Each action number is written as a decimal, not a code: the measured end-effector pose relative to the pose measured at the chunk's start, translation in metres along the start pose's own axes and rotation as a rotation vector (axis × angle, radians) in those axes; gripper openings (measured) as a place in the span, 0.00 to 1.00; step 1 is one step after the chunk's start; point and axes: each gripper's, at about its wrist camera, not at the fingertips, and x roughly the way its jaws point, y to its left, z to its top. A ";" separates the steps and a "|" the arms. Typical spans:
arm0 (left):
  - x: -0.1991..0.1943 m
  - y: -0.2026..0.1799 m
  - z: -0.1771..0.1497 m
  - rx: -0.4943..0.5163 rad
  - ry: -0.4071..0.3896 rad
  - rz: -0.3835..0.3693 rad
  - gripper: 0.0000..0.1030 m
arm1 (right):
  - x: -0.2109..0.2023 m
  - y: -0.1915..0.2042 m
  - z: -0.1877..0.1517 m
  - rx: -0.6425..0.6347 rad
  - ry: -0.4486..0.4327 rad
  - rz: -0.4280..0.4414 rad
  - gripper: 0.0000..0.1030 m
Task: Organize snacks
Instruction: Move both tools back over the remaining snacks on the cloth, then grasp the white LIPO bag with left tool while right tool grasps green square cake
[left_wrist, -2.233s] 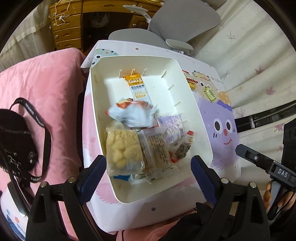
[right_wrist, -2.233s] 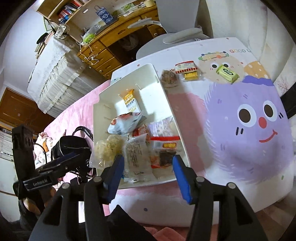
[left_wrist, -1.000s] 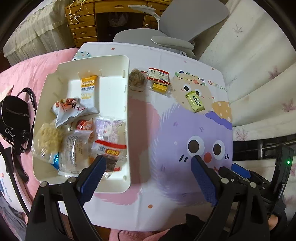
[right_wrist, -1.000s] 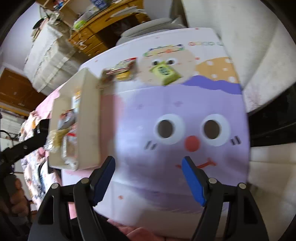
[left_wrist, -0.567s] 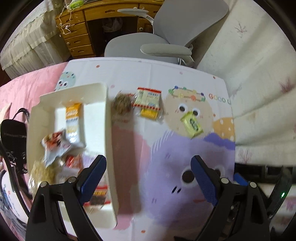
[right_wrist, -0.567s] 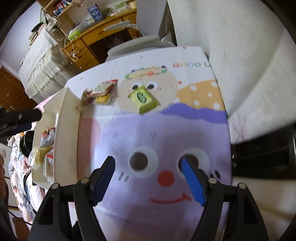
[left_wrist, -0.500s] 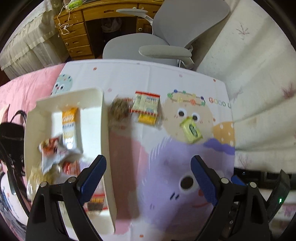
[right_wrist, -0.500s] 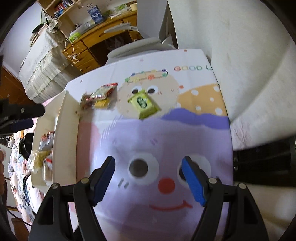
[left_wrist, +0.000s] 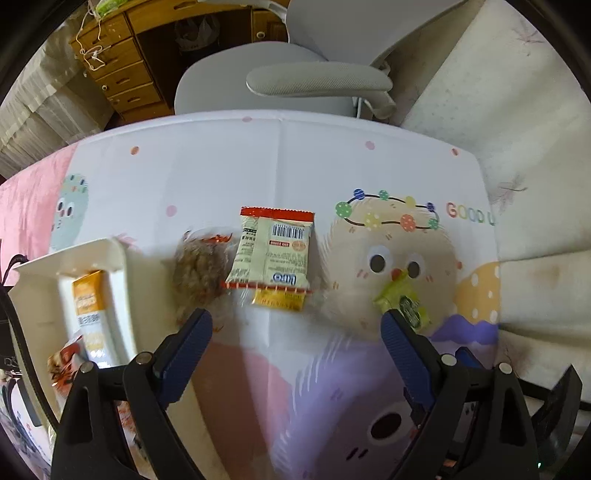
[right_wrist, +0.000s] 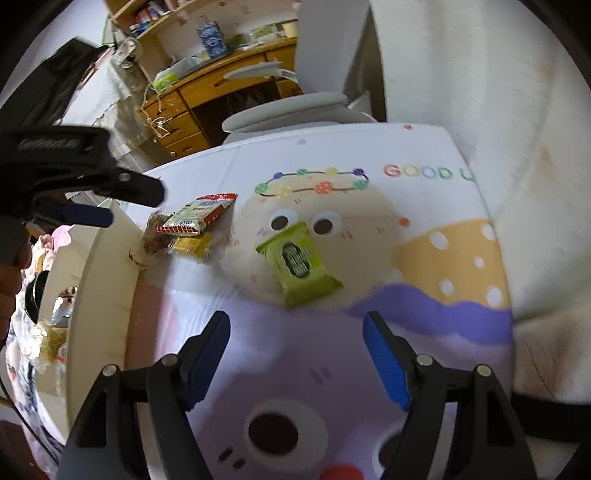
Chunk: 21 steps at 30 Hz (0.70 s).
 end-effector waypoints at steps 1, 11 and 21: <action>0.005 0.000 0.002 -0.003 0.001 0.002 0.89 | 0.005 0.002 0.000 -0.021 -0.020 -0.008 0.73; 0.053 0.005 0.013 -0.055 -0.045 0.055 0.88 | 0.039 0.018 -0.003 -0.164 -0.099 -0.075 0.73; 0.079 0.009 0.018 -0.053 -0.052 0.119 0.66 | 0.051 0.013 0.000 -0.142 -0.122 -0.102 0.72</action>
